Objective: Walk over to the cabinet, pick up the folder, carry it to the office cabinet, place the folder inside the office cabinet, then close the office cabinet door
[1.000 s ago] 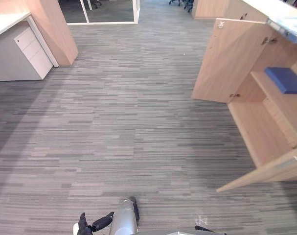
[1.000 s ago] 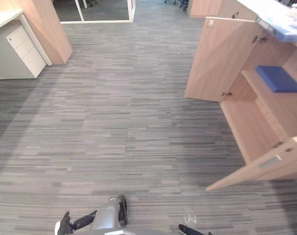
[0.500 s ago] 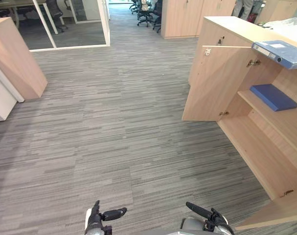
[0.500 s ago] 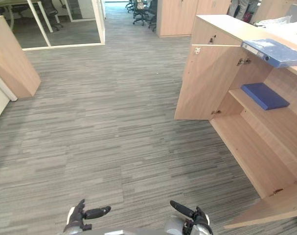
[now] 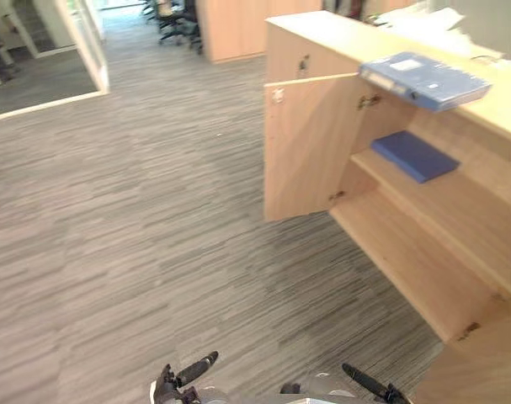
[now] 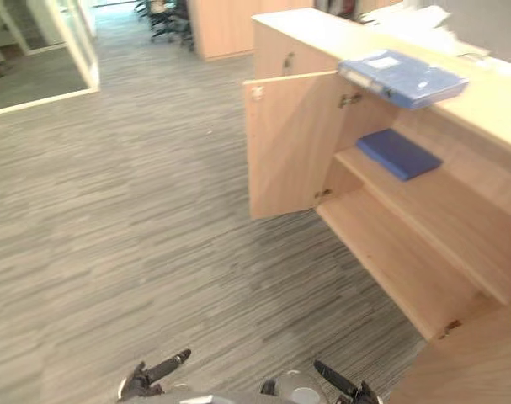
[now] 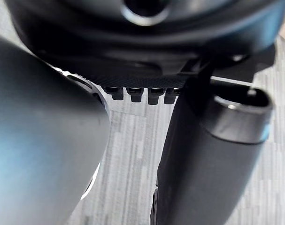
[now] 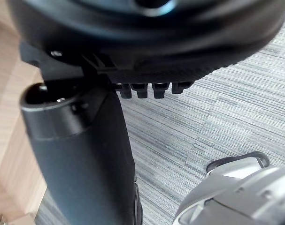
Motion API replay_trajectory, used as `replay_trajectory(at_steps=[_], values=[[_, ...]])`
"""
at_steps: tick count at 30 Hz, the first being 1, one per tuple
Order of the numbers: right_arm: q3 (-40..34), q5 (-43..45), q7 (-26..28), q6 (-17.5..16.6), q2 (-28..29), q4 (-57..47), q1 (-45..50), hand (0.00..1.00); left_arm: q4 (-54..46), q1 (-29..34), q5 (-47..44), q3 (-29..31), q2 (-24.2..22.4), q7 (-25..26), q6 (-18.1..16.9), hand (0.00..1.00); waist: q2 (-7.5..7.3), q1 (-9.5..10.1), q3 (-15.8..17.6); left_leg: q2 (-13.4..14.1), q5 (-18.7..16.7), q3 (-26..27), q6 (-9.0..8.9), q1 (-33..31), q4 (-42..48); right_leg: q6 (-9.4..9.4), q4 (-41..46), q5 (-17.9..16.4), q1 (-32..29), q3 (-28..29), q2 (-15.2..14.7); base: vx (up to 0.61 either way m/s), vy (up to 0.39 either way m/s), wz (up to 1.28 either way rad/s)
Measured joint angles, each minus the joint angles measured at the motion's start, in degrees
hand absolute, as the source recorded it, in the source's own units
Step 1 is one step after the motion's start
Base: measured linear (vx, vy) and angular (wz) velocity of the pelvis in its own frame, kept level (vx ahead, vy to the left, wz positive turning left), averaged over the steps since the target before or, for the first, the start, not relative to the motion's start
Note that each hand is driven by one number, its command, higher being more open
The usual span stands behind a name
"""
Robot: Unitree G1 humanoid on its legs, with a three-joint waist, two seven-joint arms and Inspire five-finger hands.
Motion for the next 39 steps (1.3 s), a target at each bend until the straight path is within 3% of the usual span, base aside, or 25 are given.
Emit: replay_trajectory(at_steps=[2, 5, 7, 9, 10, 11, 13, 14, 15, 16, 18, 19, 21, 23, 27, 28, 29, 30, 32, 33, 35, 36, 37, 39], values=[[-0.11, -0.12, -0.07, 0.82, -0.23, 0.70, 0.42, 1.00, -1.04, -0.04, -0.04, 1.15, -0.33, 0.09, -0.44, 1.00, -0.42, 0.68, 0.00, -2.41, -1.42, -0.45, -0.29, -4.79, -4.38, 1.02, -3.20, 0.12, 3.25, 2.92, 0.17, 0.41, -0.023, -0.76], [1.63, -0.13, -0.06, 1.08, -0.76, 0.99, 0.18, 1.00, -1.34, -0.12, -1.65, 2.09, -1.26, 0.51, -0.68, 1.00, -0.52, 2.35, -0.01, -7.89, -4.58, -3.21, -1.20, -8.19, -20.90, 3.21, -6.20, 0.09, 7.65, 8.56, -0.30, 0.43, 0.075, -0.94], [2.93, -0.12, -0.03, 0.89, -0.80, 1.04, -0.66, 1.00, -1.26, -0.42, -2.62, 3.17, -1.57, 0.54, -1.05, 1.00, -0.88, 2.81, 0.13, -12.34, -4.36, -8.88, -1.07, -8.20, -34.80, 5.62, -6.42, -1.19, 10.35, 11.44, -1.50, 0.49, 0.206, -0.91], [5.08, -0.07, 0.10, 0.50, -0.79, 0.03, -1.15, 1.00, -1.18, -0.40, -3.61, 3.60, -1.78, 0.47, -1.03, 1.00, -0.99, 3.01, -0.04, -14.48, -3.30, -14.58, -1.19, -9.54, -40.72, 8.18, -6.47, -2.71, 12.10, 13.56, -2.65, 0.46, 0.283, -0.86], [6.41, -0.08, 0.08, -0.26, -0.79, -0.15, -1.08, 1.00, -1.21, -0.47, -3.99, 4.31, -2.23, 0.62, -1.05, 1.00, -0.86, 3.59, -0.96, -15.22, -1.62, -18.19, -1.24, -10.46, -42.08, 9.95, -6.32, -4.17, 12.55, 15.23, -3.54, 0.48, 0.325, -0.98], [6.73, -0.08, 0.12, -0.56, -0.76, -0.24, -1.00, 1.00, -1.08, -0.41, -4.32, 4.36, -2.57, 0.79, -1.04, 1.00, -0.69, 3.93, -1.48, -15.40, 0.40, -18.31, -1.74, -10.73, -40.71, 10.90, -6.27, -4.92, 12.89, 16.30, -4.02, 0.51, 0.385, -1.00], [6.41, -0.02, 0.51, -0.64, 2.13, -0.17, -0.95, 1.00, -0.35, -0.08, -4.45, 5.65, -1.34, 0.66, -0.98, 1.00, -3.26, 4.39, -4.35, -17.21, -3.41, -13.74, -0.07, -10.93, -35.85, 13.60, -2.91, -6.04, 11.45, 18.54, -8.59, 0.55, 0.428, -0.88], [6.41, -0.09, 0.84, -0.55, 2.64, -0.23, -1.09, 1.00, -0.27, -0.05, -4.45, 6.19, -1.31, 0.83, -0.96, 1.00, -3.75, 4.49, -4.78, -17.22, -4.82, -12.31, 0.53, -10.43, -35.04, 14.18, -1.16, -5.66, 10.56, 18.87, -9.56, 0.46, 0.362, -0.88], [6.51, -0.26, 1.51, -0.50, 3.05, -0.39, -1.22, 1.00, 0.10, -0.07, -4.48, 6.71, -1.20, 0.96, -0.76, 1.00, -4.24, 4.89, -5.17, -17.32, -6.49, -9.96, 1.76, -9.02, -34.27, 14.54, 2.76, -4.99, 9.13, 19.53, -10.89, 0.42, 0.371, -1.18], [6.00, -0.28, 1.71, -0.45, 3.23, -0.72, -1.29, 1.00, 0.94, -0.17, -4.47, 6.65, -0.79, 0.95, -0.24, 1.00, -4.33, 5.55, -5.16, -17.74, -8.24, -6.00, 3.23, -5.22, -34.95, 13.89, 14.94, -2.65, 3.98, 21.65, -12.88, 0.49, 0.437, -1.12], [3.64, -0.13, 2.01, -0.45, 3.28, -1.14, -1.23, 1.00, 1.84, -0.41, -4.47, 6.30, -0.59, 1.00, -0.13, 1.00, -4.11, 5.15, -5.01, -18.25, -9.07, -2.31, 4.57, 0.49, -37.37, 11.16, 31.28, 1.70, -2.72, 21.43, -15.23, 0.34, 0.300, -0.89], [2.26, -0.06, 2.00, -0.45, 3.27, -1.13, -1.39, 1.00, 2.34, -0.46, -4.46, 5.80, -0.35, 0.98, -0.10, 1.00, -3.98, 5.13, -4.98, -18.37, -9.08, -0.92, 4.59, 2.48, -38.68, 10.52, 35.45, 2.19, -4.63, 20.00, -16.22, 0.26, 0.216, -0.75], [-0.26, -0.11, 1.99, -0.61, 2.84, -0.99, -2.09, 1.00, 3.45, -0.82, -3.80, 2.99, 0.35, 0.26, 0.29, 1.00, -3.03, 3.85, -4.76, -18.75, -9.06, 1.33, 4.65, 9.83, -45.29, 9.49, 42.46, 2.49, -8.62, 9.56, -20.88, 0.23, 0.156, -0.52], [-0.28, -0.10, 2.03, -0.80, 2.47, -0.59, -2.30, 1.00, 3.60, -0.51, -3.22, 0.90, 0.80, -0.02, 0.30, 1.00, -2.96, 2.92, -4.79, -18.79, -8.69, 2.96, 4.25, 12.88, -48.63, 8.79, 39.79, 1.83, -10.25, 3.45, -22.38, 0.21, 0.038, -0.44], [-0.38, 0.00, 2.16, -1.01, 1.42, 0.55, -3.84, 1.00, 4.98, -0.64, -3.13, -2.04, 1.22, 0.08, 0.37, 1.00, -2.07, 1.18, -4.10, -17.46, -7.82, 6.06, 2.67, 16.63, -52.85, 9.25, 22.52, -0.05, -12.28, -4.89, -20.19, 0.25, -0.124, -0.49], [-0.43, -0.03, 2.15, -1.01, 1.20, 0.47, -4.14, 1.00, 5.28, -0.63, -2.91, -3.30, 1.62, 0.04, 0.37, 1.00, -2.04, 0.58, -3.35, -16.81, -7.77, 6.05, 1.83, 17.93, -53.36, 9.30, 17.06, 0.29, -12.53, -5.81, -19.42, 0.25, -0.253, -0.27], [-0.68, 0.00, 2.21, -0.93, 1.17, 0.55, -4.04, 1.00, 5.79, -0.82, -1.71, -3.94, 2.10, -0.04, 0.29, 1.00, -2.56, 0.35, -2.92, -16.75, -8.09, 5.86, -0.20, 19.25, -53.63, 7.86, 14.55, 1.18, -12.23, -6.05, -18.74, 0.35, -0.315, -0.28], [-0.77, -0.66, 2.14, -0.82, -0.32, 1.39, -3.85, 1.00, 6.48, -1.06, -0.94, -5.19, 1.74, -0.14, 0.45, 1.00, -0.97, 0.33, -2.17, -15.03, -7.89, 4.93, -0.51, 20.71, -54.63, 7.32, 13.57, 1.17, -10.52, -6.60, -16.16, 0.31, -0.280, -0.25], [-2.30, -1.29, 2.02, -0.35, -1.38, 2.53, -3.67, 1.00, 6.63, -1.16, 0.43, -5.60, 0.65, -0.36, 0.38, 1.00, 0.64, 0.44, -1.90, -13.54, -7.15, 2.98, -1.13, 22.21, -56.40, 5.98, 13.03, 0.36, -9.77, -6.64, -13.66, 0.26, -0.251, -0.33], [-3.33, -1.24, 2.00, 0.20, -1.38, 2.88, -3.54, 1.00, 6.63, -1.36, 1.29, -5.54, 0.35, -0.44, 0.36, 1.00, 0.74, 0.37, -1.92, -12.97, -6.36, 2.48, -2.05, 22.63, -56.62, 5.43, 12.55, -0.27, -9.48, -6.46, -12.59, 0.25, -0.277, -0.40], [-4.52, -1.19, 1.99, 0.80, -0.82, 2.86, -2.20, 1.00, 6.10, -1.43, 1.31, -5.01, 0.15, -0.66, 0.36, 1.00, 0.69, 0.38, -1.83, -10.58, -5.73, 1.42, -2.72, 20.75, -50.15, 5.20, 9.28, -1.22, -7.16, -6.34, -10.00, 0.23, -0.295, -0.25], [-4.09, -1.14, 1.90, 0.82, -0.50, 2.72, -0.95, 1.00, 5.06, -0.95, 1.29, -3.87, 0.15, -0.78, 0.35, 1.00, 0.42, 0.25, -1.77, -7.98, -5.24, -0.65, -2.32, 16.50, -39.53, 5.70, 6.35, -1.53, -5.18, -6.53, -8.07, 0.22, -0.333, -0.25], [-3.67, -0.55, 1.43, 0.83, -0.46, 2.14, 0.18, 1.00, 3.32, -0.14, 0.95, -2.03, -0.62, -0.88, 0.32, 1.00, 0.74, 0.28, -1.91, -5.04, -2.02, -3.24, -1.61, 11.24, -27.35, 5.64, 3.70, -1.53, -2.88, -6.21, -5.73, 0.17, -0.236, -0.36], [-2.04, -0.42, 0.85, 0.80, -0.91, 2.11, 1.24, 1.00, 1.81, 0.73, 0.83, -0.44, -0.80, -0.88, 0.17, 1.00, 0.92, 0.64, -1.98, -2.64, -1.21, -5.38, -2.18, 5.70, -15.31, 4.86, 1.81, -1.54, -0.67, -5.21, -3.59, 0.19, -0.129, -0.47]])
